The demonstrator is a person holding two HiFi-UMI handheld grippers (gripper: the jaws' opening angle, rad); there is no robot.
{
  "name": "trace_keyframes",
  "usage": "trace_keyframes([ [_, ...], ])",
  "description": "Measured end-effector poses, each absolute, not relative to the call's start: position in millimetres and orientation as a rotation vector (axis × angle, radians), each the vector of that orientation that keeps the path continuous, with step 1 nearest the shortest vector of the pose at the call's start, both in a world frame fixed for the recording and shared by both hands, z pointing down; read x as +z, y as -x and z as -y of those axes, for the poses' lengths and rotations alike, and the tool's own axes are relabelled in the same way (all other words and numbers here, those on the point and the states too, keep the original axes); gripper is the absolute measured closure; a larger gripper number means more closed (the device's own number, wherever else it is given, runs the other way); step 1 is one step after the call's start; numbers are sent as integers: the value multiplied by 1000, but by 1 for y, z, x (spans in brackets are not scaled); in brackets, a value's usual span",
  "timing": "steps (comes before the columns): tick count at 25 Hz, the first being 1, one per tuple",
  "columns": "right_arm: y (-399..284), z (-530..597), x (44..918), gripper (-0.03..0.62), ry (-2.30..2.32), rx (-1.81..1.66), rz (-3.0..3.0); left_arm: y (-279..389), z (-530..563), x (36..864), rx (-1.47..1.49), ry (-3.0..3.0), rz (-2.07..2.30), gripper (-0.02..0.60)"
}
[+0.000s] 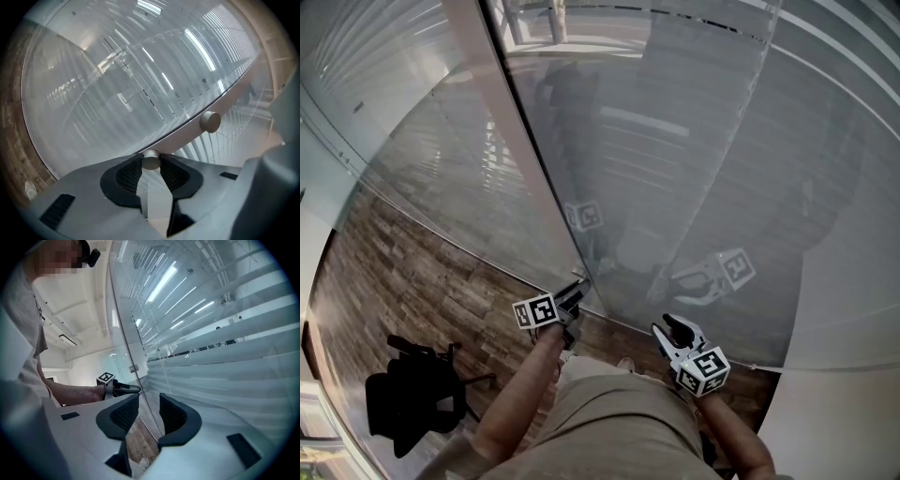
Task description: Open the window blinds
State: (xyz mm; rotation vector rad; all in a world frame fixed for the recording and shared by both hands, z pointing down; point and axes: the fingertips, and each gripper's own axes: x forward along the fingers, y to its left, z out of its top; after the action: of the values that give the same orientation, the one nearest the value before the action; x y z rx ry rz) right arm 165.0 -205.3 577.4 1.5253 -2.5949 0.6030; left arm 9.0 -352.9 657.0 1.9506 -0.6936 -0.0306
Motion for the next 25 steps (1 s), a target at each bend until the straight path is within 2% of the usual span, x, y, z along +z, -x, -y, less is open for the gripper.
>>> trace_keyframes([
  [25, -165, 200, 578, 457, -1536, 604, 2587, -12, 350, 658, -346, -1570, 421, 446],
])
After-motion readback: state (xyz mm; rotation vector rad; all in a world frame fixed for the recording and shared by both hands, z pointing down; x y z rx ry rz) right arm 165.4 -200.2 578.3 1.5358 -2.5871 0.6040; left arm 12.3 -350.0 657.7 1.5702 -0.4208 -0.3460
